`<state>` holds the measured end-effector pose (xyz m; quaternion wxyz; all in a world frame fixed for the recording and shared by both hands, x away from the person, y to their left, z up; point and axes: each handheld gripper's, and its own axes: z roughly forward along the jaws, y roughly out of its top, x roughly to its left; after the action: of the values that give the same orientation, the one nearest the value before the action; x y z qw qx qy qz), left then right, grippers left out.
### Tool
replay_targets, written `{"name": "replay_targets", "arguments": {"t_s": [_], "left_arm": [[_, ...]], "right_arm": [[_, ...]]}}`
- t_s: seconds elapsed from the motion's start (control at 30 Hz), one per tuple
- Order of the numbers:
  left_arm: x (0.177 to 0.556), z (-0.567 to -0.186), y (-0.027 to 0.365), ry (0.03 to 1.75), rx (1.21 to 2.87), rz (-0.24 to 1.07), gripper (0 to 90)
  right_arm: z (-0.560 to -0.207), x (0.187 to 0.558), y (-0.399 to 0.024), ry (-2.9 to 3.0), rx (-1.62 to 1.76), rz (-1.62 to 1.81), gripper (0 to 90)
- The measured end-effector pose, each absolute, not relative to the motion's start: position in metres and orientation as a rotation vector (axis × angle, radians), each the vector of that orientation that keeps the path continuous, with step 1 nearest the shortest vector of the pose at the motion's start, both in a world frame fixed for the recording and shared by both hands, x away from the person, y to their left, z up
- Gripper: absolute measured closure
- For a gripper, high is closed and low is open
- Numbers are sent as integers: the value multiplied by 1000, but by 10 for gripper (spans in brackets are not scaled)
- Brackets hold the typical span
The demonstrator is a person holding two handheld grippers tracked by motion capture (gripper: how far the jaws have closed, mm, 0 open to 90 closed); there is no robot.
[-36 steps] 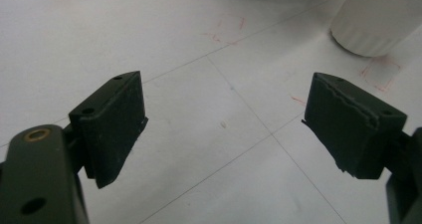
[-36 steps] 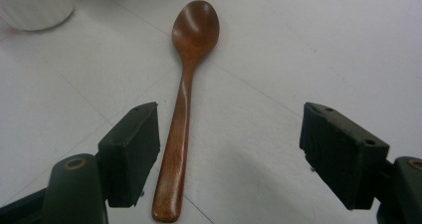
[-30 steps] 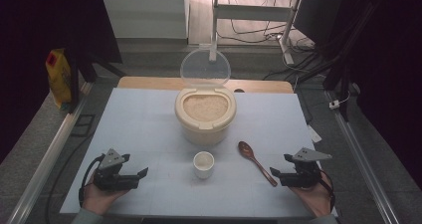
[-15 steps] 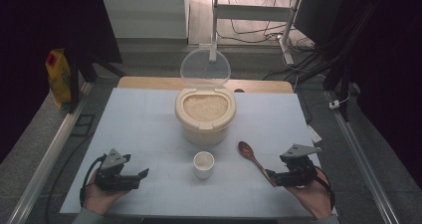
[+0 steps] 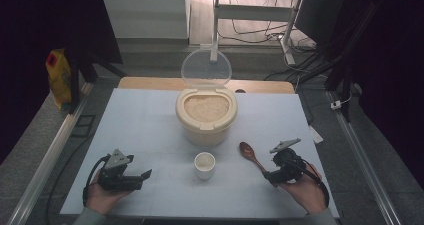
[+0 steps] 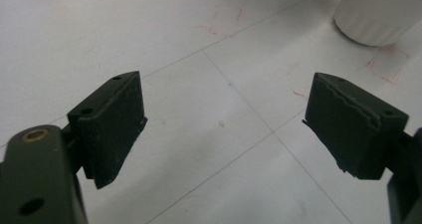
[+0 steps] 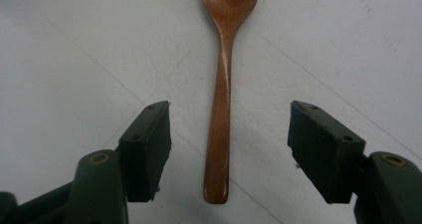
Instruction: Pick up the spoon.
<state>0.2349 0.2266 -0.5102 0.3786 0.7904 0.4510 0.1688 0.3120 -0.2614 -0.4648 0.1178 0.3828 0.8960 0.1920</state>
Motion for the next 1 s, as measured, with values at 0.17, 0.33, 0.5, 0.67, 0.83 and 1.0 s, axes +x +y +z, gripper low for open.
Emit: {"name": "replay_targets", "arguments": {"t_s": [0.17,0.33,0.5,0.67,0.83,1.0], "left_arm": [[235,-511,228,1157,2020,432,157],[235,-512,228,1157,2025,432,157],[235,-512,228,1158,2025,433,156],[235,-512,229,1161,2026,433,156],[235,-512,229,1159,2028,434,156],[235,-513,229,1158,2032,433,156]], "right_arm": [[-472,319,-258,2653,1143,509,430],[-478,321,-254,2681,1142,473,481],[-486,323,-252,2700,1156,430,542],[-490,323,-254,2719,1174,399,621],[-491,323,-253,2724,1168,380,659],[-492,323,-249,2724,1154,365,751]]}}
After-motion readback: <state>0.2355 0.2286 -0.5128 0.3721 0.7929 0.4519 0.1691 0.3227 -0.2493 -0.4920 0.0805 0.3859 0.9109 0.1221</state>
